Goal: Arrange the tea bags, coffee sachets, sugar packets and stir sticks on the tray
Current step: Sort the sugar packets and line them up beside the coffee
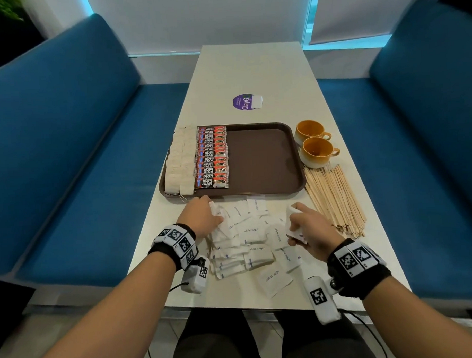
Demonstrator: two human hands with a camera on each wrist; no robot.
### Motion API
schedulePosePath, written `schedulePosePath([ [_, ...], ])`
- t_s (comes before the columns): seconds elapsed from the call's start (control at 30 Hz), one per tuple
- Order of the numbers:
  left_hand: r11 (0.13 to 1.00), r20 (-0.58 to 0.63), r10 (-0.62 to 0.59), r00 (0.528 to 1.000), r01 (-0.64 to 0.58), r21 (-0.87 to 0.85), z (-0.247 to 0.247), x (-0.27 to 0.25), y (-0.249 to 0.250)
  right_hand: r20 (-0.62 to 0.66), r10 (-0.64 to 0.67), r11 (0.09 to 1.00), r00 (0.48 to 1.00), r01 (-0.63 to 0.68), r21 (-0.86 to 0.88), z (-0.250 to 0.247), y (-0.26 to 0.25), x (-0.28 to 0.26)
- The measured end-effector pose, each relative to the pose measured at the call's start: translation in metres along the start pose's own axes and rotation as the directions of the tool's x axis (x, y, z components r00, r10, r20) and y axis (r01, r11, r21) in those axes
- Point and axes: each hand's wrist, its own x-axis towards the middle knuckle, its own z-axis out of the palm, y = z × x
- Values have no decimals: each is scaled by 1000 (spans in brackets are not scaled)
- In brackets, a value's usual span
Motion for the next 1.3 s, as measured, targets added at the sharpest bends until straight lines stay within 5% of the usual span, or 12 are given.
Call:
schedulePosePath([
  [0.27, 1000, 64, -12, 998, 10, 29, -7, -5, -5, -87, -164, 986, 983, 160, -53, -6, 1, 2],
  [0.43, 1000, 68, -3, 998, 2, 17, -10, -10, -4, 36, -203, 955, 978, 206, -211, 5, -8, 6],
  [0.63, 999, 86, -4, 996, 7, -34, -23, -24, -3, 198, -274, 611, 941, 329, -720, 28, -5, 19],
  [0.73, 974, 53, -30, 998, 41, -224, -26, -25, -20, 246, -277, 448, 929, 352, -822, 35, 0, 26],
  [0.9, 719, 62, -23, 998, 60, -693, -28, -42, -30, 282, -209, 377, 936, 343, -860, 41, 6, 28],
  [1.1, 189, 113, 19, 993, 107, -976, -27, -60, -17, 235, -247, 449, 940, 326, -832, 42, 9, 23],
  [1.3, 182, 124, 62, 990, 111, -977, -23, -62, -3, 178, -303, 623, 936, 336, -707, 30, 12, 19],
])
